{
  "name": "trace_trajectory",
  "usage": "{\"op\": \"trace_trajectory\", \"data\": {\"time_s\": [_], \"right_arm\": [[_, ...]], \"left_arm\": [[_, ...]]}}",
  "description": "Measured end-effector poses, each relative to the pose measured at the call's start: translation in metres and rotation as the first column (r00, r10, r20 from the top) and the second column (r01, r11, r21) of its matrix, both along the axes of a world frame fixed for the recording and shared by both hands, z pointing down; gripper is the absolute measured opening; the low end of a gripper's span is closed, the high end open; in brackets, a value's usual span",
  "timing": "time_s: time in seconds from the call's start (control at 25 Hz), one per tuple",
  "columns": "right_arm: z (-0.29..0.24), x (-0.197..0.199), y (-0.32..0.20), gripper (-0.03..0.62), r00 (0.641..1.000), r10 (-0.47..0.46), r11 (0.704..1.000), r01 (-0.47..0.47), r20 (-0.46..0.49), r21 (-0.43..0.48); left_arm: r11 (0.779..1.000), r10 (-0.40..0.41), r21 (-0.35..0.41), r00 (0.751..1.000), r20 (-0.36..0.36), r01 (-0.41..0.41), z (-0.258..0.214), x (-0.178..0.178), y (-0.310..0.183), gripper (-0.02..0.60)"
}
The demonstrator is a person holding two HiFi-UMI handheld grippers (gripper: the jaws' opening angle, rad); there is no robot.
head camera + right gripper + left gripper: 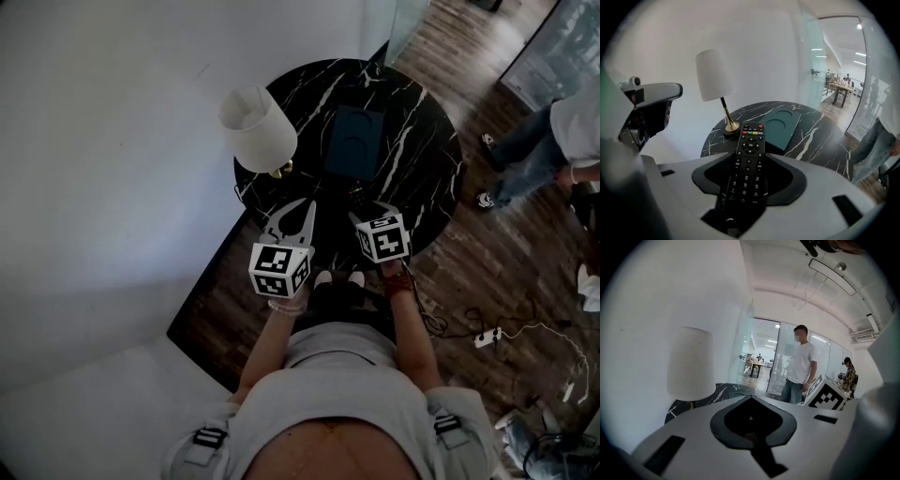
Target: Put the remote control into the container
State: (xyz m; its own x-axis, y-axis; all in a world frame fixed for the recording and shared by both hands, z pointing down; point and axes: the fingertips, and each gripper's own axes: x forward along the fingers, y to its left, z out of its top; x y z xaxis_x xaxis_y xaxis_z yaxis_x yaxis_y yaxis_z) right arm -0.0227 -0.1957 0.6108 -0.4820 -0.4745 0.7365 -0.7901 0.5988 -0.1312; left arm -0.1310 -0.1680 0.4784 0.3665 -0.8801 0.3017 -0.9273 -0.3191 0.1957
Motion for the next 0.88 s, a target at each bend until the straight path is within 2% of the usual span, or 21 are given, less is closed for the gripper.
{"op": "trace_trajectory", "data": {"time_s": [0.36,0.88], "right_arm": [[0.044,-0.023,-0.006,0.222,0.997,-0.022,0.996,0.016,-0.068,-0.088],[0.107,-0.029,-0.009,0.222,0.982,0.024,0.976,-0.063,-0.186,-0.208]], "left_arm": [[0.997,-0.057,-0.045,0.998,-0.023,0.056,0.02,-0.037,0.006,0.008],[0.992,-0.087,-0.093,0.995,-0.054,0.082,0.043,-0.066,0.007,0.008]]}}
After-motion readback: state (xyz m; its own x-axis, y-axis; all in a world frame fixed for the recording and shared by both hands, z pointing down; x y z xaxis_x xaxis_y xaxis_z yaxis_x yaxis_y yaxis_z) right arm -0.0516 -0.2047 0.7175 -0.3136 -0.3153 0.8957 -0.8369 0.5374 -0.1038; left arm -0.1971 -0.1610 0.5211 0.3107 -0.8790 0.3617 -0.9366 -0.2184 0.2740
